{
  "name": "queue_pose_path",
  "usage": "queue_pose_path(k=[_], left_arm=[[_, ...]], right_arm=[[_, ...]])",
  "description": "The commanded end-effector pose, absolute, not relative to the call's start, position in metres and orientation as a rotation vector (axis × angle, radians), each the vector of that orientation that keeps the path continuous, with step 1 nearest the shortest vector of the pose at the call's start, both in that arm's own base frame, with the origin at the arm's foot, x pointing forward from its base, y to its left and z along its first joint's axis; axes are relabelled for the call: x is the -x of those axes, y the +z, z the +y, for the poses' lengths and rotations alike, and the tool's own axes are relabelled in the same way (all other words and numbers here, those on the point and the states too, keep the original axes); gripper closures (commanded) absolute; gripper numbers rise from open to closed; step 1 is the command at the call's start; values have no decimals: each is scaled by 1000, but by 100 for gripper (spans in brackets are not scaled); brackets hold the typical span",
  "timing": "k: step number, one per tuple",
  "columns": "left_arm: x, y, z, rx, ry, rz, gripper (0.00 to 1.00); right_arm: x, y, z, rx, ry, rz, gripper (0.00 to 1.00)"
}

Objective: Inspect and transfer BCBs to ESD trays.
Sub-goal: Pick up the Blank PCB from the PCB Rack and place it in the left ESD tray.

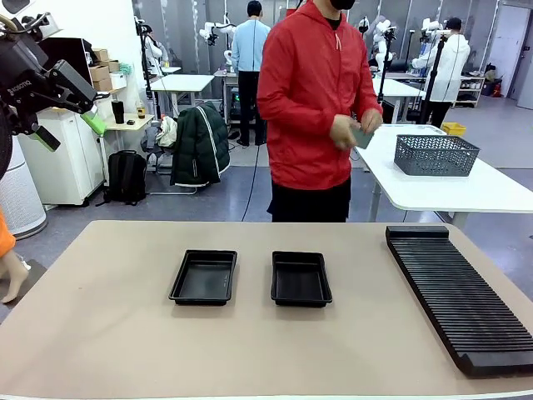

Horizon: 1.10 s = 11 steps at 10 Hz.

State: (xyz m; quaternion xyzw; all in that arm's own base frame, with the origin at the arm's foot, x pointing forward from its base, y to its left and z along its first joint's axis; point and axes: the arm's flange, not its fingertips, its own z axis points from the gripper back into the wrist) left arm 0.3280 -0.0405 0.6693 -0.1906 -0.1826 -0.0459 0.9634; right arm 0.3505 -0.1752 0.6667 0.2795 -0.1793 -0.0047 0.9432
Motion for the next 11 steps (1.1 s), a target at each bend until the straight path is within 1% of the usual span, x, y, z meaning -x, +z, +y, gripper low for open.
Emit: queue_pose_path(k=[1,11], left_arm=[[-328,669,-40,386,-92,-373,0],[-328,669,-40,386,-92,-373,0]], right_arm=[[-351,667,-174,-569,-8,-366,0],[-351,667,-174,-569,-8,-366,0]])
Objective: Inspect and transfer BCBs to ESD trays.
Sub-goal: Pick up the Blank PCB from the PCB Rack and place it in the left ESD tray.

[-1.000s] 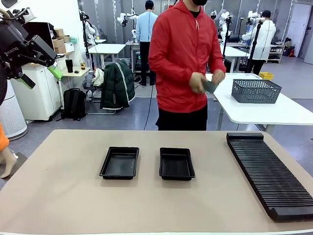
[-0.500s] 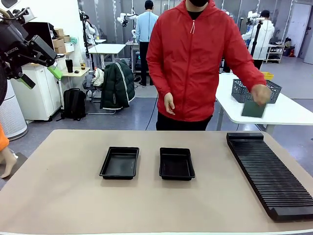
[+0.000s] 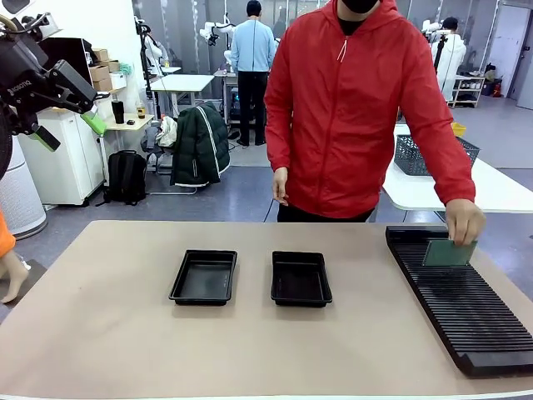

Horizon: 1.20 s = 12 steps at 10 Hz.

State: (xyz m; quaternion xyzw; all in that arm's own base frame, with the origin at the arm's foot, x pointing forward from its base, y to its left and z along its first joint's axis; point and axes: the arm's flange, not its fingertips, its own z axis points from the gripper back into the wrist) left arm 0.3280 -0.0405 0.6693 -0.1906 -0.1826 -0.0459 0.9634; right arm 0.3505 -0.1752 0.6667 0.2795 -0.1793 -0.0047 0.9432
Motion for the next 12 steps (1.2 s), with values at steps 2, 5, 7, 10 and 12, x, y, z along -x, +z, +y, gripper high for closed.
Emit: queue_pose_path(k=[2,5,7,10,12], left_arm=[[-328,669,-40,386,-92,-373,0],[-328,669,-40,386,-92,-373,0],[-328,669,-40,386,-92,-373,0],[-328,669,-40,386,-92,-373,0],[-328,669,-40,386,-92,-373,0]], right_arm=[[-351,667,-174,-569,-8,-366,0],[-351,667,-174,-569,-8,-366,0],[-351,667,-174,-569,-8,-366,0],[-351,667,-174,-569,-8,-366,0],[-351,667,-174,-569,-8,-366,0]])
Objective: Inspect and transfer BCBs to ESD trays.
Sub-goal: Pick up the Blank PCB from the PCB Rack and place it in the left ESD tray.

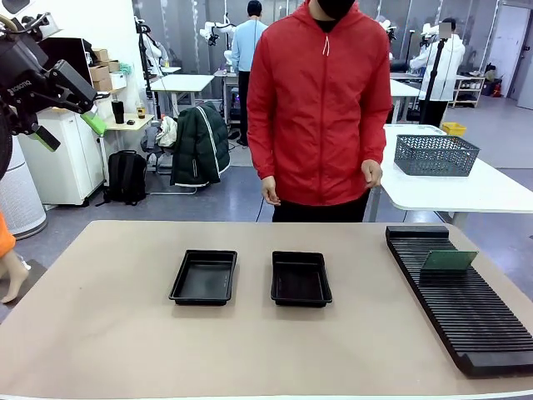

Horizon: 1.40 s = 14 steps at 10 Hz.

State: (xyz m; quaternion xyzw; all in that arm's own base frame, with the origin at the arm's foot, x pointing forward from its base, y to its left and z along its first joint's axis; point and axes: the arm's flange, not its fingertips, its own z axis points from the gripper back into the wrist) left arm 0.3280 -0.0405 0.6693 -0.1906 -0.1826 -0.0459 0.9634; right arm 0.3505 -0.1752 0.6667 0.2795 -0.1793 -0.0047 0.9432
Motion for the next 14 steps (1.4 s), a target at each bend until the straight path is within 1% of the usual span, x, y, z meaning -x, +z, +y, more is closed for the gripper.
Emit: queue_pose_path(k=[1,5,7,10,12,14], left_arm=[[-328,669,-40,386,-92,-373,0],[-328,669,-40,386,-92,-373,0],[-328,669,-40,386,-92,-373,0],[-328,669,-40,386,-92,-373,0],[-328,669,-40,386,-92,-373,0],[-328,669,-40,386,-92,-373,0]], right_arm=[[-351,667,-174,-569,-8,-366,0],[-350,667,-175,-570,-10,-366,0],[-361,664,-160,-488,66,-402,0],[-370,653,-131,-301,352,-434,0],[-381,633,-118,-131,529,-453,0],[-392,606,-111,-39,747,-451,0]])
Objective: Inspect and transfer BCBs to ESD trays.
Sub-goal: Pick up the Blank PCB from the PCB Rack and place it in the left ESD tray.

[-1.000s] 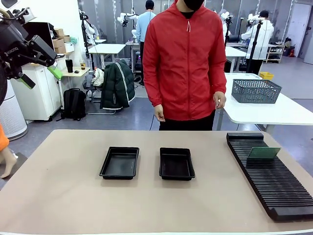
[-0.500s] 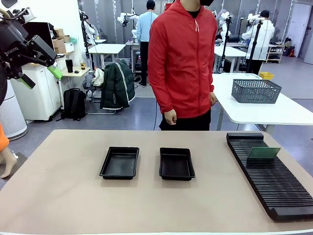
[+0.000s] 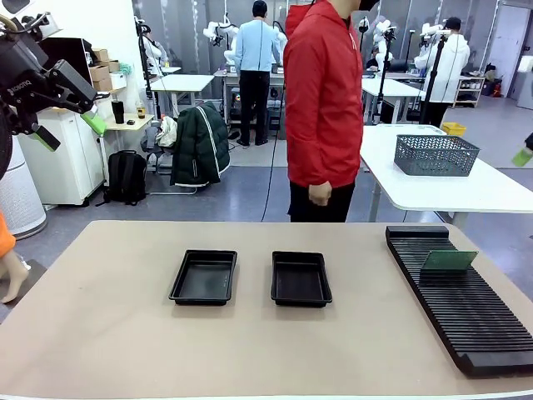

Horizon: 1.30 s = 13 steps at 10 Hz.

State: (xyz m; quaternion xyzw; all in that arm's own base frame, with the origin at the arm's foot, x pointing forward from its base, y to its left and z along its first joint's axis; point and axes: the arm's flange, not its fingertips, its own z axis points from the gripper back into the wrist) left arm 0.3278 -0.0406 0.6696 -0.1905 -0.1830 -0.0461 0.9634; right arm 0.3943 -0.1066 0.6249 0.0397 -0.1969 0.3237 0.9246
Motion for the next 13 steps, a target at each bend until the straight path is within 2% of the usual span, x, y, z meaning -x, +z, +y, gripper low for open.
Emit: queue_pose_path(k=[1,6,13], left_arm=[[-328,669,-40,386,-92,-373,0],[-328,669,-40,386,-92,-373,0],[-328,669,-40,386,-92,-373,0]], right_arm=[[-399,589,-110,-24,865,-437,0],[-426,502,-103,70,1332,-331,0],[-478,402,-110,94,1476,-264,0]])
